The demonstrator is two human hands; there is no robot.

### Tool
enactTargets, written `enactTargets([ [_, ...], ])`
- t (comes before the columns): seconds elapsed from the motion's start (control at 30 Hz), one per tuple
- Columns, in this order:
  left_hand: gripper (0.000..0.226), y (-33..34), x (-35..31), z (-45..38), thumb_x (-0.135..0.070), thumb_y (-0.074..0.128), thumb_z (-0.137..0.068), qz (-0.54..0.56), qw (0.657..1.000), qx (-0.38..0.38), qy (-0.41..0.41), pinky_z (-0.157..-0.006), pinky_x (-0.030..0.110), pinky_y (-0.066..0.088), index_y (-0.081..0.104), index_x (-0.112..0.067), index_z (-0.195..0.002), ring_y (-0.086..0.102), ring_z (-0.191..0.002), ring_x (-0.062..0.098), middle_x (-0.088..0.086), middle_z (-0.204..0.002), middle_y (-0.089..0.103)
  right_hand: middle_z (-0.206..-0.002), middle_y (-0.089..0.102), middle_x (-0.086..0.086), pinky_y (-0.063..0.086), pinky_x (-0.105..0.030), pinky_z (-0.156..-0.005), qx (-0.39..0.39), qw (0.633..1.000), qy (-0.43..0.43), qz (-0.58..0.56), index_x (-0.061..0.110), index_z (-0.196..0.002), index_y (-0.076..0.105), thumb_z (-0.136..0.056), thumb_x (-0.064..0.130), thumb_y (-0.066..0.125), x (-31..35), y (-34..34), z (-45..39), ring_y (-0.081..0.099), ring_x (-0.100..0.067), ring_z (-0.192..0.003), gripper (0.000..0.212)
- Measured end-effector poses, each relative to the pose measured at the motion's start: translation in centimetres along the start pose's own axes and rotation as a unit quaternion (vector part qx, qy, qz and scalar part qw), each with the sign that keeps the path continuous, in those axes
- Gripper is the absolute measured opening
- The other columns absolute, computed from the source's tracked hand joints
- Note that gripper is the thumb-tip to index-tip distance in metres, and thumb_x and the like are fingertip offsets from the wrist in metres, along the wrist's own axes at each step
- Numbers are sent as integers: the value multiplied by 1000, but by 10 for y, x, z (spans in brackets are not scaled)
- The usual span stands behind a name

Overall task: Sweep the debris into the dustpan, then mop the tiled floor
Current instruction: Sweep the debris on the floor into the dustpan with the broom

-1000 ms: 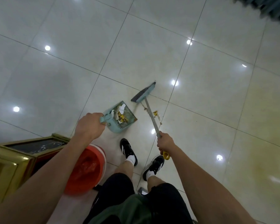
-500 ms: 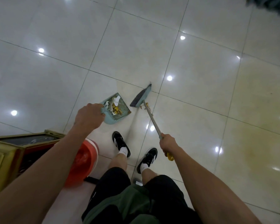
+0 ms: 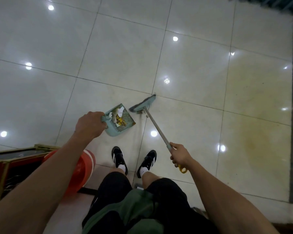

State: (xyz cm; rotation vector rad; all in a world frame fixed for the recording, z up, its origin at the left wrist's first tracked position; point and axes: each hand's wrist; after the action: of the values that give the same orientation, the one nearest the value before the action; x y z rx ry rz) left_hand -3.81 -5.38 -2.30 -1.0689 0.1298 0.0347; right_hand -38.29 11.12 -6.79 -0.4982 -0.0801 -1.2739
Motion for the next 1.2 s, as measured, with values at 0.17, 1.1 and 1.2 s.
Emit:
enactTargets([
  [0.17,13,-1,-8,-4,-34,64,-87,-18,999,14,40,-66,32,45,65,-24,-95,57,-72,25,3,-86,64,-77,62,-9,48,-25,-41,-57,996,-63,36,15,-140,49,-102,37,47,-10,3,16,56,-18,-54,43],
  [1.1,8,10,28,-10,-31,62,-89,21,999,16,38,-61,33,43,60,-23,-90,54,-65,27,3,-73,60,-88,57,-9,50,-30,-47,-27,973,3,230,4,-119,60,-87,5,51,53,81,2,61,-26,-65,34],
  [1.2,11,13,29,-7,-33,59,-91,21,999,18,36,-66,37,53,62,-23,-96,63,-72,32,8,-83,68,-84,57,-11,52,-30,-42,-2,977,-1,213,3,-111,61,-91,12,52,57,90,8,58,-26,-58,24],
])
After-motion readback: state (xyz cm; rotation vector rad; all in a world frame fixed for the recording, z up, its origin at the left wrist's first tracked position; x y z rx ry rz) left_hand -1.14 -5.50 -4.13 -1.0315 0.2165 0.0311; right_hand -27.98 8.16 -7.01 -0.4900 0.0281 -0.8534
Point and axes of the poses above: each hand's wrist, its own z-axis away from the middle knuckle, its own y-axis out of the palm, x = y × z
